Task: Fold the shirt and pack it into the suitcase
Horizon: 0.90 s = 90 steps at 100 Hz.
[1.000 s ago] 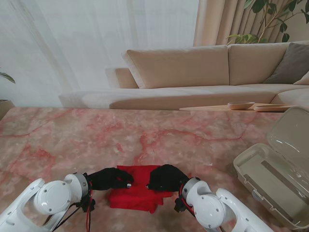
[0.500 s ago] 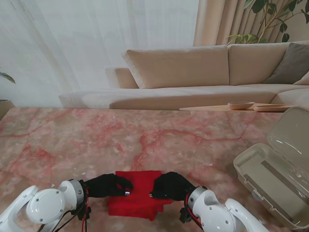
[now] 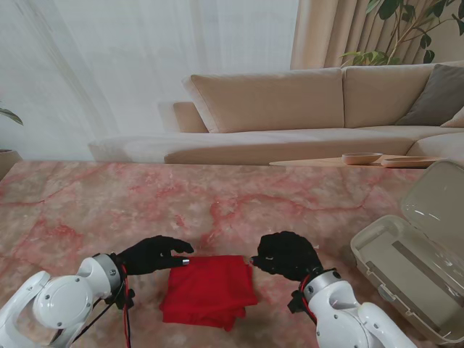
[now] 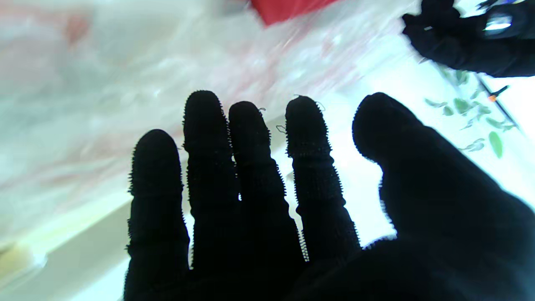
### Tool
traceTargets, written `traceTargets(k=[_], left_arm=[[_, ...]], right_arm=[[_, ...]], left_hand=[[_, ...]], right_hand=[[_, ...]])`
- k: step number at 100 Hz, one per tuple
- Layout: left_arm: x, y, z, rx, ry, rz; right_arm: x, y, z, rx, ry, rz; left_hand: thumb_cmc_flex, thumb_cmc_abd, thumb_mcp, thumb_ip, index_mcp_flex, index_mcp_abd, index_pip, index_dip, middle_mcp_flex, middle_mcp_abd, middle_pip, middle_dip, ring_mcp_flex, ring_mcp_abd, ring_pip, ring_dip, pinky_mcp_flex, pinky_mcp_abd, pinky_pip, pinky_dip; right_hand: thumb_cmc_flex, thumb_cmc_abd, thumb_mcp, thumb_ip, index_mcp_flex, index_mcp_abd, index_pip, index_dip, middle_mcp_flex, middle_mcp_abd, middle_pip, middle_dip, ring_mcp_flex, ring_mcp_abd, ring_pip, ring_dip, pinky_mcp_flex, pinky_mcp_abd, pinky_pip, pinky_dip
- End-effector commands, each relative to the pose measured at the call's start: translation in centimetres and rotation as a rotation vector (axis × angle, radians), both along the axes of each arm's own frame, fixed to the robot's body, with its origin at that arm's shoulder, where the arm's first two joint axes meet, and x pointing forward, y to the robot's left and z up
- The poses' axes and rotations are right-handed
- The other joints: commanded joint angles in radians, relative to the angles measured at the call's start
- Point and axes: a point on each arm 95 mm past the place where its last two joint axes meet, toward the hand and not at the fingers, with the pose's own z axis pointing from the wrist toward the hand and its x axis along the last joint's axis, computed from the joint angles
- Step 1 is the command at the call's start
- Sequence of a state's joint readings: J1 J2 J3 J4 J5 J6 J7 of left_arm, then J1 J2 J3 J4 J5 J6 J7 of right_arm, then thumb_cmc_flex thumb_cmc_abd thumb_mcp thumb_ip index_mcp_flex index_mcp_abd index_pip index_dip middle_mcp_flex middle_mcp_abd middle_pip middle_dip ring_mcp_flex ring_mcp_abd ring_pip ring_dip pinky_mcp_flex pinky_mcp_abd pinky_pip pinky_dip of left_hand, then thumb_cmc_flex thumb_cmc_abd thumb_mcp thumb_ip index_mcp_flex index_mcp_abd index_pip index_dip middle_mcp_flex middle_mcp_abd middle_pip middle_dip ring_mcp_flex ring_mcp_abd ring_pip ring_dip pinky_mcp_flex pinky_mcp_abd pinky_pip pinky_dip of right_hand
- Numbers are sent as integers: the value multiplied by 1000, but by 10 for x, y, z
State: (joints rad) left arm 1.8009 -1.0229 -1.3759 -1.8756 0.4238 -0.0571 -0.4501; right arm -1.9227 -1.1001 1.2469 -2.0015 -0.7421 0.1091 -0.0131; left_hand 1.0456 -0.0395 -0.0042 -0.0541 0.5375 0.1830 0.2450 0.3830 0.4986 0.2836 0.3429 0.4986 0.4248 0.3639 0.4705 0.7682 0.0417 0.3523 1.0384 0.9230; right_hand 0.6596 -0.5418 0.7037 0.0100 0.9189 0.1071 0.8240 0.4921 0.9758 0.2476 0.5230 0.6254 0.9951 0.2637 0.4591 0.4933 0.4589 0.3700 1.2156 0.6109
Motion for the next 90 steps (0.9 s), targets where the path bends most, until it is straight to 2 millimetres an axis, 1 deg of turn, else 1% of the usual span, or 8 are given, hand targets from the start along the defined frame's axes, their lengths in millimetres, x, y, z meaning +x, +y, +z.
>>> traceTargets(k=[1, 13, 15, 20, 32, 49, 65, 90], left_arm=[[6, 1, 12, -6, -43, 22], [12, 3, 18, -16, -82, 60], [12, 3, 19, -17, -87, 66], [15, 4, 21, -17, -101, 78], [19, 4, 22, -21, -120, 97], [23, 3, 22, -25, -132, 111], [24, 2, 22, -27, -135, 115], [25, 3, 23, -21, -128, 122]], right_arm=[[0, -12, 7, -17, -13, -46], [-1, -35, 17, -94, -65, -132], [-1, -39, 18, -109, -71, -146], [-3, -50, 20, -150, -85, -179], [-6, -74, 22, -232, -111, -260], [-10, -99, 20, -298, -104, -394], [-15, -119, 10, -362, -60, -487], [-17, -142, -9, -396, 20, -570]], left_hand=[[-36, 45, -38, 1, -16, -12, -17, 7, -31, -2, -18, -14, -28, 18, -29, -15, -12, 8, -9, -6], [-38, 42, -38, 1, -13, -14, -17, 7, -30, -2, -24, -17, -25, 20, -36, -21, -13, 9, -18, -10], [-38, 42, -38, 1, -13, -14, -17, 7, -31, -2, -25, -18, -26, 20, -37, -22, -15, 9, -23, -13], [-38, 40, -37, 1, -12, -16, -18, 7, -30, -2, -29, -20, -27, 20, -43, -28, -16, 12, -42, -23], [-36, 39, -37, 1, -9, -17, -18, 8, -28, -4, -31, -21, -29, 20, -50, -35, -17, 12, -63, -38], [-35, 37, -37, 1, -9, -19, -17, 8, -25, -6, -32, -22, -28, 19, -55, -40, -16, 16, -75, -48], [-37, 36, -38, 1, -7, -22, -15, 9, -22, -10, -33, -22, -26, 18, -57, -42, -15, 16, -77, -53], [-38, 36, -37, 1, -9, -26, -14, 10, -22, -13, -34, -23, -23, 14, -58, -44, -16, 20, -83, -60]], right_hand=[[-20, -35, 17, -43, -51, 7, -19, 16, -33, 3, -13, -22, -21, 2, 4, 18, -19, -3, 11, 22], [-61, -32, 33, -44, -60, 31, -168, 96, -91, 11, -32, -33, -64, -1, -31, 8, -42, -23, -32, 17], [-89, -16, 21, -27, -50, 41, -271, 185, -117, 13, -42, -38, -84, -3, -45, 2, -54, -28, -47, 15], [-115, -43, 19, -28, -74, 53, -342, 240, -157, 16, -60, -45, -118, -7, -67, -6, -76, -35, -74, 8], [-146, -81, 23, -40, -147, 83, -407, 231, -255, 26, -102, -61, -191, -14, -119, -29, -115, -56, -141, -15], [-136, -112, 39, -44, -219, 127, -476, 211, -358, 53, -135, -79, -246, -14, -143, -42, -141, -68, -177, -23], [-130, -136, 51, -47, -248, 145, -507, 200, -403, 64, -143, -91, -291, -11, -156, -51, -161, -72, -201, -31], [-129, -132, 57, -52, -261, 154, -524, 195, -432, 72, -146, -103, -325, -7, -168, -65, -177, -73, -224, -40]])
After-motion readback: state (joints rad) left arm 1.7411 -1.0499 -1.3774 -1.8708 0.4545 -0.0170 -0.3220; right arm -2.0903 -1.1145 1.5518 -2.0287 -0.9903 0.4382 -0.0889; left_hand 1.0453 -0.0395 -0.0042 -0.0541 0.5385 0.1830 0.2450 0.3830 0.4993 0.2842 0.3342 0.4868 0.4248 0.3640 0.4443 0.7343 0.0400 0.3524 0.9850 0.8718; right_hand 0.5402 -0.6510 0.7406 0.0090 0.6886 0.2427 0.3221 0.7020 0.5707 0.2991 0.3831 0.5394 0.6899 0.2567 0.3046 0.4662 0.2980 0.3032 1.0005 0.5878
